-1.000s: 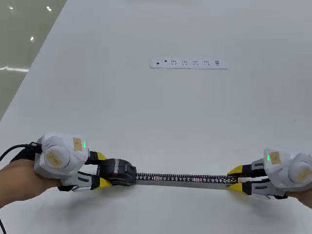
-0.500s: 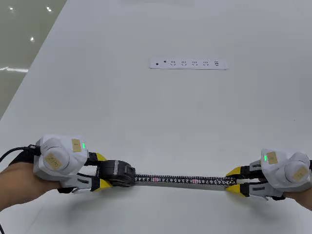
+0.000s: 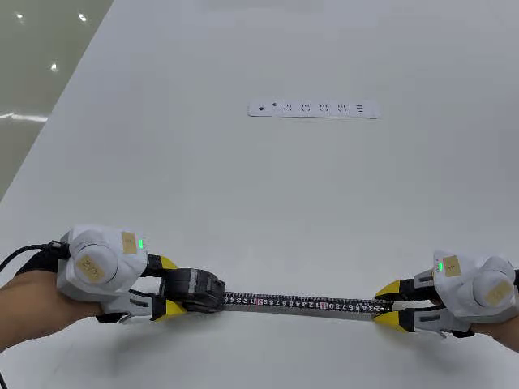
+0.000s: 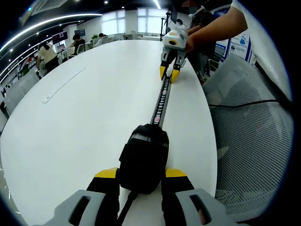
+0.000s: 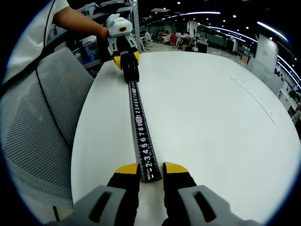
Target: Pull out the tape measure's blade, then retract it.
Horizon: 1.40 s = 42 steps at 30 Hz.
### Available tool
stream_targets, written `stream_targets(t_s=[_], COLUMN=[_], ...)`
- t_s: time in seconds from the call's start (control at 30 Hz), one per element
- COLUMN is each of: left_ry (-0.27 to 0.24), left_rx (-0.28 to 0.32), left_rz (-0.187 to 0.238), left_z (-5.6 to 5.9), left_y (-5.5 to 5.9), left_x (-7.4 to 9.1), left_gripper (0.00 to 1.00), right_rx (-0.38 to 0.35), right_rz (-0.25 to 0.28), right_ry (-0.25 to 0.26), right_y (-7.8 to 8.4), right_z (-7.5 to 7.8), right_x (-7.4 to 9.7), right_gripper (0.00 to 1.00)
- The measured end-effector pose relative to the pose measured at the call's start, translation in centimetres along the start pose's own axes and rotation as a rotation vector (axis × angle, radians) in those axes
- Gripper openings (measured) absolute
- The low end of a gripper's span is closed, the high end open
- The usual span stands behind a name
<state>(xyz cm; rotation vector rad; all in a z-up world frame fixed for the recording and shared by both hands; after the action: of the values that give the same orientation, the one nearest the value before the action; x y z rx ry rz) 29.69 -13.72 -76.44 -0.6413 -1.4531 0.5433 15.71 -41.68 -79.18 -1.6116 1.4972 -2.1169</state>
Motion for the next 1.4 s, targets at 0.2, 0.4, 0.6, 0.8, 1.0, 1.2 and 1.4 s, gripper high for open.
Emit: stream_targets(t_s=[0.2, 0.4, 0.6, 0.8, 1.0, 1.2, 1.4], left_ry=[0.003, 0.0, -0.016, -0.045, -0.08, -0.122, -0.156], left_rx=[0.023, 0.053, 0.071, 0.131, 0.187, 0.262, 0.315], left_rz=[0.006, 0.007, 0.022, 0.036, 0.067, 0.12, 0.147], left_z=[0.2, 0.5, 0.5, 0.4, 0.4, 0.5, 1.1], left_y=[-0.2, -0.3, -0.6, -0.8, -1.1, -1.5, -1.3], left_x=[0.2, 0.4, 0.7, 1.2, 1.7, 2.6, 3.6], left_gripper=[0.36, 0.4, 0.43, 0.46, 0.5, 0.55, 0.57], right_rx=[-0.02, -0.044, -0.065, -0.091, -0.119, -0.158, -0.184], right_rz=[0.004, -0.013, -0.006, 0.006, 0.032, 0.071, 0.097], right_ry=[-0.001, -0.006, 0.005, 0.02, 0.054, 0.084, 0.112], right_y=[-0.5, -0.4, -0.9, -1.4, -1.9, -2.5, -3.0], right_z=[-0.3, -0.7, -0.9, -1.2, -1.3, -1.5, -2.2], right_x=[0.2, 0.3, 0.7, 1.1, 1.4, 2.0, 2.6], right_gripper=[0.26, 0.32, 0.36, 0.42, 0.46, 0.48, 0.52])
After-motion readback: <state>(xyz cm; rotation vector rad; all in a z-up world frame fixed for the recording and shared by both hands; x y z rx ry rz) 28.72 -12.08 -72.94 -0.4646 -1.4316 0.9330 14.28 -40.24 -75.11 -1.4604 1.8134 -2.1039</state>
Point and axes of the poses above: the centre of the closed fingertips' face, and the gripper's own axes: x roughly backward along the fingers, z roughly to its right, y roughly out of its underside, the point moved 3 cm from there along x, roughly backward along the fingers, and after that the axes turned 5 degrees about z, right-handed, at the moved point
